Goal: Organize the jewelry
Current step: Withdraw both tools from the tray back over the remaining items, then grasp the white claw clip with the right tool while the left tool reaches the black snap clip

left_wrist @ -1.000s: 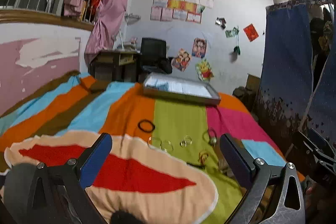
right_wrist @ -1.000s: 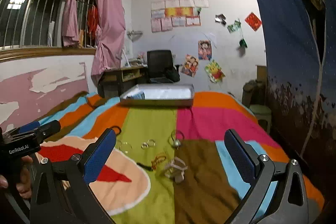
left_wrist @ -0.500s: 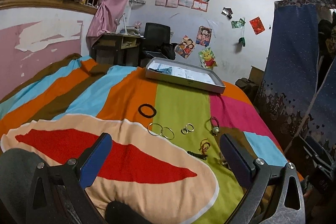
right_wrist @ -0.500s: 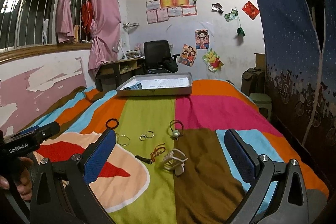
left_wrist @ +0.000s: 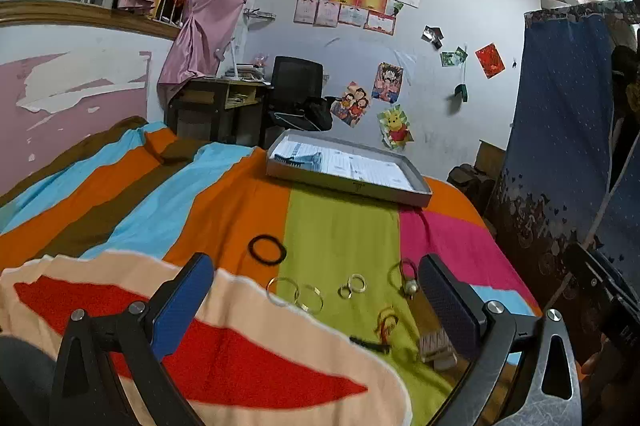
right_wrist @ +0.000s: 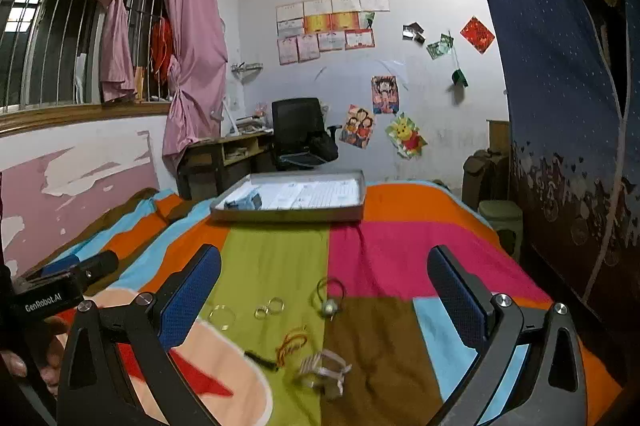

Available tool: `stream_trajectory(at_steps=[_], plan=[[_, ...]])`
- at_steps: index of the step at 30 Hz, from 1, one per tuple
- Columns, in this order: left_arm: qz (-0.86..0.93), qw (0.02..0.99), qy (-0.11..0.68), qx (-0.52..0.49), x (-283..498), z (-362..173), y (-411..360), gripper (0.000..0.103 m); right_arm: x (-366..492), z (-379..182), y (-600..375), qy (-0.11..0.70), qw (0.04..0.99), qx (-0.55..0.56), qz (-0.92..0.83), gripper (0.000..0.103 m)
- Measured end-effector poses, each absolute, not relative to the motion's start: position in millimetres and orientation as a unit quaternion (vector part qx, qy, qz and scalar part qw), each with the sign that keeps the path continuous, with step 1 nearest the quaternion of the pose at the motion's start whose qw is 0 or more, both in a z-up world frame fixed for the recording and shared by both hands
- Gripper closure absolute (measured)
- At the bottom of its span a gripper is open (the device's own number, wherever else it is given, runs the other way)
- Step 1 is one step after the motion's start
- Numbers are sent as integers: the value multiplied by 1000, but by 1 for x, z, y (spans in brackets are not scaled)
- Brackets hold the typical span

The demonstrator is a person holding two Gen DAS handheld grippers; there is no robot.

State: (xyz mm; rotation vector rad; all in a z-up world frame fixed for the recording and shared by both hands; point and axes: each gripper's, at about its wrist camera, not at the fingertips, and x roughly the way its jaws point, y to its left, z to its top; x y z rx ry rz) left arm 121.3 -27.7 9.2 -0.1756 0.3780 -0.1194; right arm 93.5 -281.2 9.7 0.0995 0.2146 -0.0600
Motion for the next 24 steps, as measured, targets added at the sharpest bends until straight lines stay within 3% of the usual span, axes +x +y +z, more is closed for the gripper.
stream_trajectory(at_steps=[10,24], plan=[[-64,973,209,-78,179,-5,-44,0,155,3,-285,123,991,47,-22,1],[-168,913,370,29,247,-70,-69,0,221,-90,-316,365,925,79,76,1]])
